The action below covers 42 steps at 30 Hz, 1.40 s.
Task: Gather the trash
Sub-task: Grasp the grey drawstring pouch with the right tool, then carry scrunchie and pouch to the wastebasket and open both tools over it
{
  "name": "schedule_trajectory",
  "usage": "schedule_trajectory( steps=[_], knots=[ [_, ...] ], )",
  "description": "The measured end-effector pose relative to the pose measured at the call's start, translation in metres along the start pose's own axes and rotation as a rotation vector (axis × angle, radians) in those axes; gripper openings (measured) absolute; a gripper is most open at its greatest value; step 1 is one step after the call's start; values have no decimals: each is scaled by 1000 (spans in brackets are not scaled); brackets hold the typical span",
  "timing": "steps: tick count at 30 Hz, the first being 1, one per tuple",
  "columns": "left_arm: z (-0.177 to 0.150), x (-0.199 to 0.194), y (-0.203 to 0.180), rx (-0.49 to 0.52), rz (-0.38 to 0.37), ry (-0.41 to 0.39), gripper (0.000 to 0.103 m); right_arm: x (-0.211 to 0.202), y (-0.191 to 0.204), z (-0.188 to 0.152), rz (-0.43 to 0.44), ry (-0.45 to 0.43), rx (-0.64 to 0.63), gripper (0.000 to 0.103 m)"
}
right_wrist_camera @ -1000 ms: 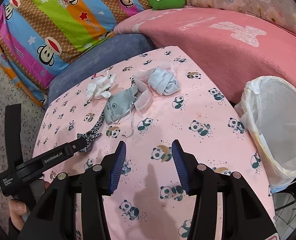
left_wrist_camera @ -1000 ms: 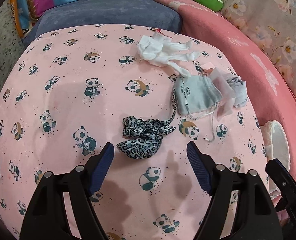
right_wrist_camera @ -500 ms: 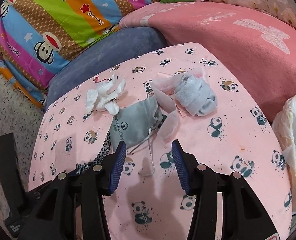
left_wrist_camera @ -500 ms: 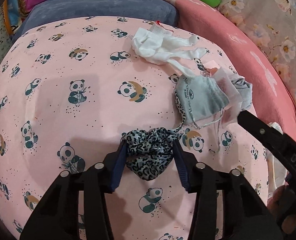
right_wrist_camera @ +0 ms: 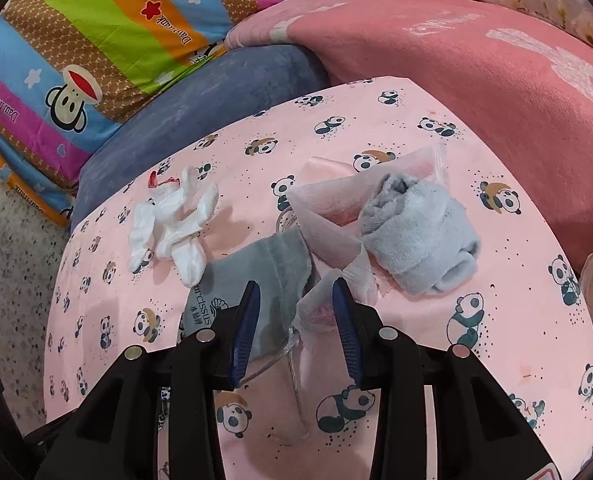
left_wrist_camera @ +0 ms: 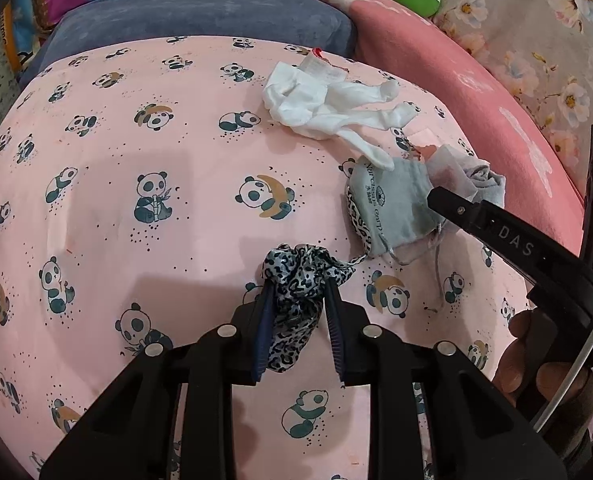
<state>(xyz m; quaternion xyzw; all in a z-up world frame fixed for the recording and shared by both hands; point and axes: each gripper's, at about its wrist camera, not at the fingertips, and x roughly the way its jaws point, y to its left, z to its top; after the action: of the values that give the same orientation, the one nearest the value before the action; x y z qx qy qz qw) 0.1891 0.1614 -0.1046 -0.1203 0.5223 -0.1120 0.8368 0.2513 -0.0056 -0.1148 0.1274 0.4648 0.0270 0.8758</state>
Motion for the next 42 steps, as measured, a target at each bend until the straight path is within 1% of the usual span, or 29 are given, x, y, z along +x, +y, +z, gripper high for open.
schedule_trajectory(
  steps=[1,3,7,8,12,15,21,23,26,27,31,33,34,36,38,39,42],
  knots=[
    [0,0,0,-3,0,1,24,1,0,0,0,4,-5,30],
    [-1,0,-1,-4,3,1,24,6,-2,0,12,21,-3,18],
    [-4,-4,-1,-7,9,1,24,6,-2,-5,30,37,-5,11],
    [-4,-5,-1,-9,9,0,24,4,-1,-6,33,38,-13,7],
    [-9,-13,-1,-12,9,-9,21,-13,4,-21,70,28,-32,5],
    [-13,-21,-4,-8,6,-19,19,-32,5,-35,103,11,-20,5],
    [-19,-39,-15,1,-4,-43,18,-79,6,-54,165,-36,-5,5],
    [-23,-47,-20,6,-12,-54,18,-89,4,-58,173,-45,-2,5],
    [-28,-57,-26,18,-19,-70,18,-105,1,-72,158,-43,-4,5],
    [-31,-60,-28,23,-19,-74,18,-108,-2,-83,145,-33,-12,5],
    [-40,-63,-36,41,-20,-71,18,-120,-14,-101,121,-7,4,6],
    [-46,-63,-38,45,-17,-64,18,-127,-21,-109,89,-12,20,14],
    [-49,-62,-39,46,-14,-60,18,-129,-23,-114,88,-13,23,16],
    [-53,-62,-40,44,-14,-54,18,-135,-28,-123,91,-15,45,25],
    [-56,-62,-42,46,-11,-52,18,-133,-34,-130,101,-1,53,32],
    [-57,-61,-42,47,-9,-51,18,-131,-33,-138,108,16,57,32],
    [-59,-60,-41,44,-4,-45,18,-122,-36,-144,121,51,51,32]
  ],
)
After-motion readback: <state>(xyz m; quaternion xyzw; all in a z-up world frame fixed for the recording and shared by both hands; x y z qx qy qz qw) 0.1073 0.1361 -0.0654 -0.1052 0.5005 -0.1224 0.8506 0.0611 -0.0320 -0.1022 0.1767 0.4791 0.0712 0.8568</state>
